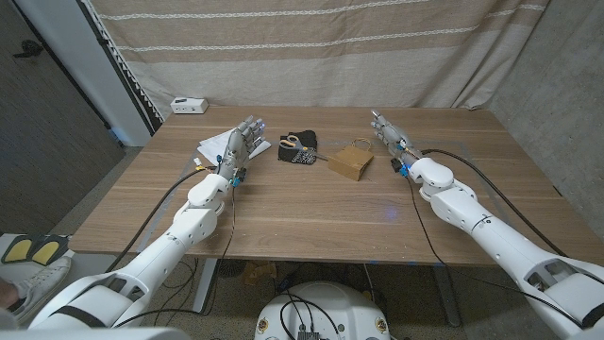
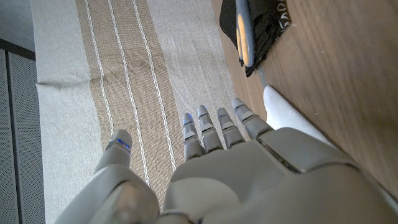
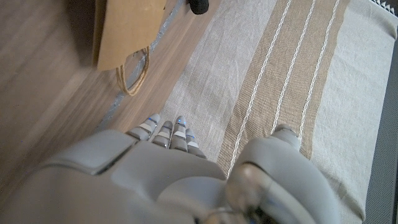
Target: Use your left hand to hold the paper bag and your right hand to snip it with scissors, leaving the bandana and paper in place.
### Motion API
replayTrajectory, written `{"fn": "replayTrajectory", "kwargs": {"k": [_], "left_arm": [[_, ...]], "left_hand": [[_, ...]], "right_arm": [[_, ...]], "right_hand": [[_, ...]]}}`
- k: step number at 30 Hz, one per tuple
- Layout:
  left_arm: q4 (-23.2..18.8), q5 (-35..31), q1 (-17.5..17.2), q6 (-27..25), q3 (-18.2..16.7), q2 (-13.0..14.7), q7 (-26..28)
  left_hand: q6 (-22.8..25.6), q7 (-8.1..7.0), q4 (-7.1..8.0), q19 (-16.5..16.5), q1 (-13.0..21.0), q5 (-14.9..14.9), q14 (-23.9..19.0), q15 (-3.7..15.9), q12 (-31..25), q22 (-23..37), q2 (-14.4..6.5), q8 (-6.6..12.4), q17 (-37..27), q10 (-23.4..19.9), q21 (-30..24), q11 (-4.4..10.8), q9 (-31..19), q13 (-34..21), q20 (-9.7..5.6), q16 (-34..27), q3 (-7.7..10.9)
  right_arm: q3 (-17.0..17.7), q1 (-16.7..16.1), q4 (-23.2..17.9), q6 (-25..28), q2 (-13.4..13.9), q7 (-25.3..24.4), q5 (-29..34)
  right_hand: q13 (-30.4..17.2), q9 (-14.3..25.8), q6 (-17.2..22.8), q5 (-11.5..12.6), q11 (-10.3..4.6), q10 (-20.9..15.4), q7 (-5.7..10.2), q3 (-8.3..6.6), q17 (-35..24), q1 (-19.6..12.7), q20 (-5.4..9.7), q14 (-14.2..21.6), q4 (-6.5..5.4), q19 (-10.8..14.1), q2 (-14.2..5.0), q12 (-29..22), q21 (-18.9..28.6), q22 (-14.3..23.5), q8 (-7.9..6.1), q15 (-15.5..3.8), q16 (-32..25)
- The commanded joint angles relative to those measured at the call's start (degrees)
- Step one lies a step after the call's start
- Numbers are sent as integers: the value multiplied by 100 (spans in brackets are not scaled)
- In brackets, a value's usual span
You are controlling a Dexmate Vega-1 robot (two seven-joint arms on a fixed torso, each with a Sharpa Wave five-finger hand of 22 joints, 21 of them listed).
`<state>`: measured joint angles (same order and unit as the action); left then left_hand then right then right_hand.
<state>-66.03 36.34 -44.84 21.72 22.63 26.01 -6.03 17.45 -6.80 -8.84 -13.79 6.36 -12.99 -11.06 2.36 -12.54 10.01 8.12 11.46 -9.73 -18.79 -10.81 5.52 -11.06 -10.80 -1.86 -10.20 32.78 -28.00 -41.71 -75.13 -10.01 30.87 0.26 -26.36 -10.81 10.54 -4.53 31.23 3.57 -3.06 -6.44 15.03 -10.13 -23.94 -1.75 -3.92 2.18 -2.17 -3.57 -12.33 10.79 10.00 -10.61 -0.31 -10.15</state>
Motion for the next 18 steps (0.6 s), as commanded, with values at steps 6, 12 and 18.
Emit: {"fn": "replayTrajectory", "kwargs": {"k": [6,12,18], "left_arm": [[16,-87,61,9,48,-22,53],[94,-83,105,60,49,-37,-5],[10,-60,61,-22,47,44,-57]], "left_hand": [[78,-6,5,-31,49,-33,-2,424,29,16,20,41,-29,37,-34,13,-14,-32,-46,-35,-9],[77,-16,4,-32,56,-35,-5,433,53,16,21,39,-28,89,-34,13,-14,-32,-58,-36,-13],[226,-2,1,-41,73,-39,-29,454,51,14,22,87,-26,75,-38,19,-12,-29,-132,-42,-21]], "right_arm": [[-223,157,-294,240,137,-312,607],[-366,241,-406,355,151,-399,905],[-512,328,-653,613,246,-570,1344]], "right_hand": [[-19,13,26,81,-53,-33,3,-31,-10,-221,21,9,96,-7,-32,-33,26,25,-67,-66,-25],[-23,13,63,109,-84,-115,-18,-64,-8,-331,40,57,151,31,-58,-70,42,24,-88,-84,-42],[-25,11,126,139,-83,-191,-30,-96,-6,-447,40,147,210,106,-80,-102,67,23,-113,-111,-67]]}}
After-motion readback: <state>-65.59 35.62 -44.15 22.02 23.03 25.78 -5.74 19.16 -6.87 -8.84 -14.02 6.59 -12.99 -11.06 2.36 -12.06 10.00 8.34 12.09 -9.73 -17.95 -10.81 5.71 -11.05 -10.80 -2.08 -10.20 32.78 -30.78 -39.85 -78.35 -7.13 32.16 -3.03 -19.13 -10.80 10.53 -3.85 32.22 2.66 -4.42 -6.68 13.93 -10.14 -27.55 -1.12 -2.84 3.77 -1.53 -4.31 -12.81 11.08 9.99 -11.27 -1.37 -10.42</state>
